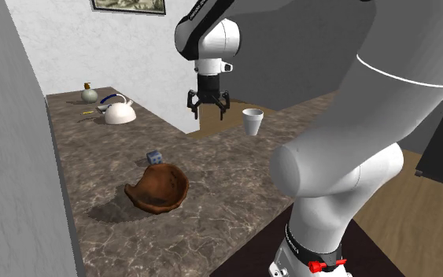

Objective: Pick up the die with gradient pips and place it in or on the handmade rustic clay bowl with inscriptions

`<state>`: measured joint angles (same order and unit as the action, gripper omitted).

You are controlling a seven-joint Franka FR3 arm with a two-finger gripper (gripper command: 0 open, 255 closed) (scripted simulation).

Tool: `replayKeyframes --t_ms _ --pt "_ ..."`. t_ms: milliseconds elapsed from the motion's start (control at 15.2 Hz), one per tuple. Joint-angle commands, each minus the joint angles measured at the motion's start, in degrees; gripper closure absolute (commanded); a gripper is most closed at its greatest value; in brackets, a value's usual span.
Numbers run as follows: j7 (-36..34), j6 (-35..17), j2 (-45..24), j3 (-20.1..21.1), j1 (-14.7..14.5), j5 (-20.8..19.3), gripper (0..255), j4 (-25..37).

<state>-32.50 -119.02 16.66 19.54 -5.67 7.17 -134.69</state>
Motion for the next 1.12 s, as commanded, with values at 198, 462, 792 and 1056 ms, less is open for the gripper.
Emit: replayKeyframes --t_ms 198,462,792,1056 --pt "-7.5 -5.1 -10.5 4.3 -0.7 -3.4 0 5.1" --pt "-14.0 -7.8 -19.6 6.4 -1.9 -8.3 0 10.6" --pt "-21.7 -9.3 -31.3 6.8 -5.3 -15.1 0 19.3" --pt "-26.6 -9.0 -40.5 5.6 -9.3 -19.7 0 27.7"
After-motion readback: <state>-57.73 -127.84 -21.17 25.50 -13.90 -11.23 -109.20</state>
